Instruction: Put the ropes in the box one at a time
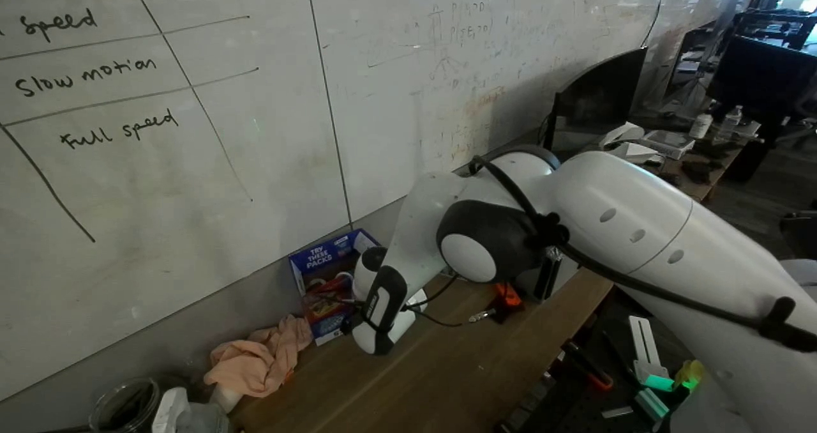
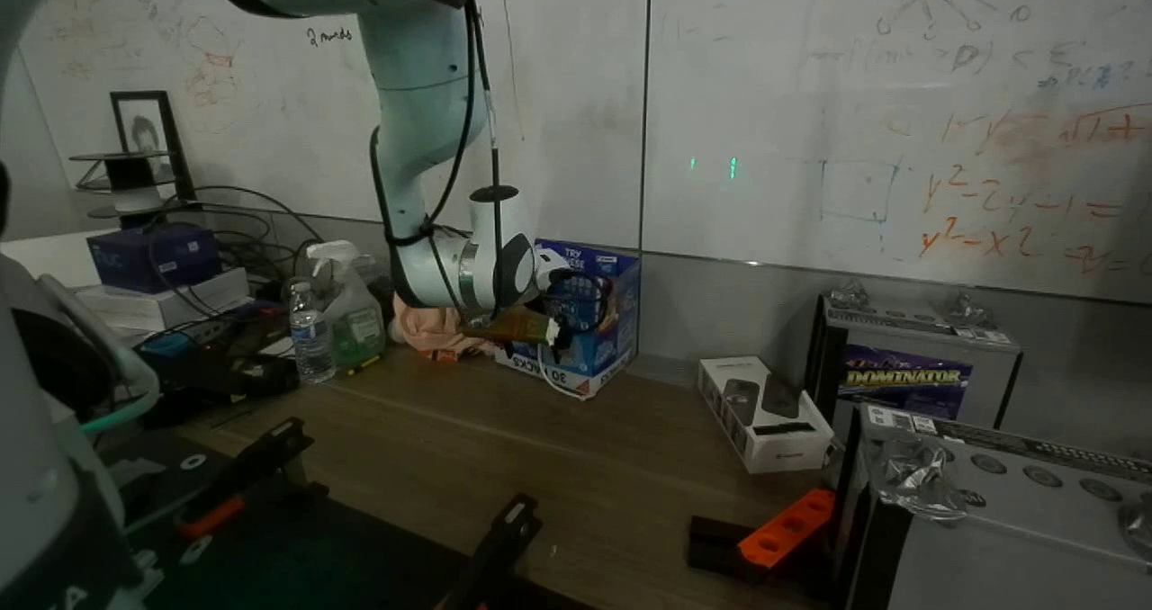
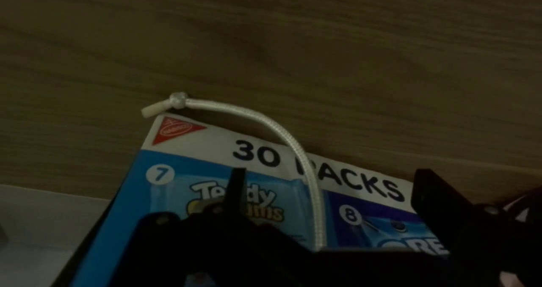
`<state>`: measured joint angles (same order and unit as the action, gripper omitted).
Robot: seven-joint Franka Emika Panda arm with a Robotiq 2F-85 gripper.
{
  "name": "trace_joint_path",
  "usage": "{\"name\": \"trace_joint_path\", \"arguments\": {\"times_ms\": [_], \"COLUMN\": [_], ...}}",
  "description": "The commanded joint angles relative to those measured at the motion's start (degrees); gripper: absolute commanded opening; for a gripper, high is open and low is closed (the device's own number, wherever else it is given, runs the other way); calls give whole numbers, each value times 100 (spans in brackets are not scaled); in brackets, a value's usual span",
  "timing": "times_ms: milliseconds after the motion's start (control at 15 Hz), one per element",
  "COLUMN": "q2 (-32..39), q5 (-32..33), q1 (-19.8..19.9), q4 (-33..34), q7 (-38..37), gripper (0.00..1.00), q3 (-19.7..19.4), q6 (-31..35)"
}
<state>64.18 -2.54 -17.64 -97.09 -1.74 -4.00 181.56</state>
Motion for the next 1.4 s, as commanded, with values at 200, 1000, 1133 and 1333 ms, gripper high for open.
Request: {"name": "trace_joint_path", "arguments": {"times_ms": [200,1000,1133,1333], "q2": [612,761,750,731], "q5": [-10,-6,14,57], "q1": [-137,-131,-146,-203], "q4": [952,1175,1166,1160], "q7": [-343,-453,-438,-419], "gripper": [100,100,100,100], "q3": [-367,-437,-460,-535], "q6": [2,-77,-107,-233]}}
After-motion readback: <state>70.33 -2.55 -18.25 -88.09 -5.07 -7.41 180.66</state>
